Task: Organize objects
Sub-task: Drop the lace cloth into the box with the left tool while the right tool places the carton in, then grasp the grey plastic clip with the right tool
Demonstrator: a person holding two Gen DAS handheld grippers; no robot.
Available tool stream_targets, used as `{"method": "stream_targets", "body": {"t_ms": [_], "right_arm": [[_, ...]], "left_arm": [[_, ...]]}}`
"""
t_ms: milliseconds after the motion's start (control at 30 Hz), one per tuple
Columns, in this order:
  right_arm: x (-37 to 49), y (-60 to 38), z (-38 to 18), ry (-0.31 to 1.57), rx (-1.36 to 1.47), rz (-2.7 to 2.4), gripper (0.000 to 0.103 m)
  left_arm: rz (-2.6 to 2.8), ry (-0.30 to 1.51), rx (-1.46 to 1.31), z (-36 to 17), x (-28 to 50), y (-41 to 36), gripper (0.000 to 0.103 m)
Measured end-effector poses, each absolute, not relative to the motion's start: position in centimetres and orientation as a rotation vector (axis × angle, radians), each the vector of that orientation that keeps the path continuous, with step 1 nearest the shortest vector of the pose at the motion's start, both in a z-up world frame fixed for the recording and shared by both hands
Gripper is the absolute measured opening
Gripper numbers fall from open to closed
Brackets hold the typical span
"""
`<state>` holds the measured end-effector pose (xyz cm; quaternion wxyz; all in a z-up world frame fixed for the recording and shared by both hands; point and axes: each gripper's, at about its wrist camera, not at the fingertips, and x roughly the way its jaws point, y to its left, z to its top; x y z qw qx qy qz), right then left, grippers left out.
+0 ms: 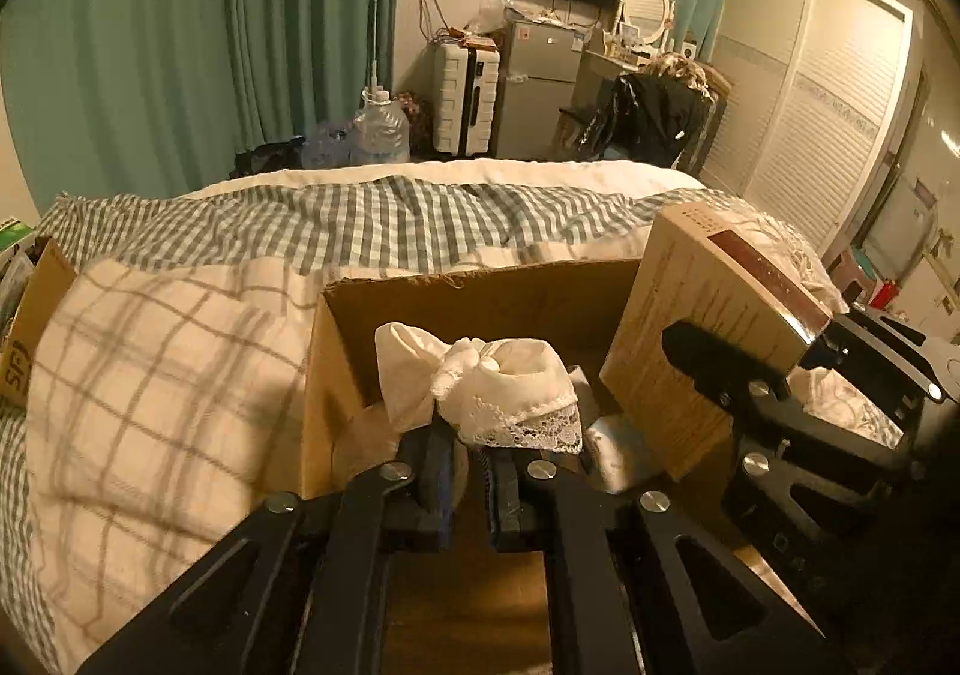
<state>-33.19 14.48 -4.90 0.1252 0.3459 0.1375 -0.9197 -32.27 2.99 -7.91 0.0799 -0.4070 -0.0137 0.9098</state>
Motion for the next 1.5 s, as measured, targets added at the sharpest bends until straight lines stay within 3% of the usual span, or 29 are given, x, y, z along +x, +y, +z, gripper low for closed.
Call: {"method": "stream_targets", "body": {"t_ms": [67, 133, 167, 200, 333, 567, 700, 833, 1000, 1100, 1500], "right_arm": [[-33.0, 14.9, -4.9, 0.355, 0.980, -2.679, 0.035], [-32.4, 15.7, -3.9, 0.315, 0.932, -2.713, 0.052], [-32.1, 16.0, -3.3, 0.294, 0.912, -2.730, 0.061], [-31.8, 16.2, -2.6, 0.272, 0.889, -2.741, 0.063], [-29.8, 16.7, 0.3, 0.267, 0.850, -2.763, 0.063], [-24.0, 17.8, 4.8, 0.319, 0.838, -2.789, 0.068], [-20.2, 17.8, 5.6, 0.382, 0.833, -2.777, 0.072], [-18.0, 17.1, 3.4, 0.460, 0.928, -2.757, 0.077], [-16.1, 16.1, -2.8, 0.492, 0.982, -2.665, 0.077], [-15.9, 15.5, -6.9, 0.548, 1.001, -2.650, 0.078], [-16.2, 10.6, -17.0, 0.973, 1.248, -2.357, 0.079]], "left_arm": [[2.726, -0.028, -1.220, -8.2, -32.2, 2.9, 0.020], [2.761, -0.048, -1.210, -7.9, -31.9, 2.4, 0.036], [2.768, -0.063, -1.204, -7.7, -31.6, 2.2, 0.052], [2.773, -0.082, -1.195, -7.3, -31.3, 1.9, 0.062], [2.792, -0.084, -1.173, -5.1, -29.5, 1.2, 0.066], [2.859, -0.023, -1.089, -0.2, -24.1, 0.0, 0.095], [2.894, -0.006, -1.099, 0.6, -20.6, -0.8, 0.103], [2.916, -0.038, -1.130, -1.4, -17.5, -1.9, 0.103], [2.918, -0.175, -1.256, -8.0, -15.4, -2.7, 0.103], [2.937, -0.117, -1.366, -10.7, -15.0, -2.9, 0.103], [2.928, -0.130, -1.540, -13.8, -15.7, -5.6, 0.103]]}}
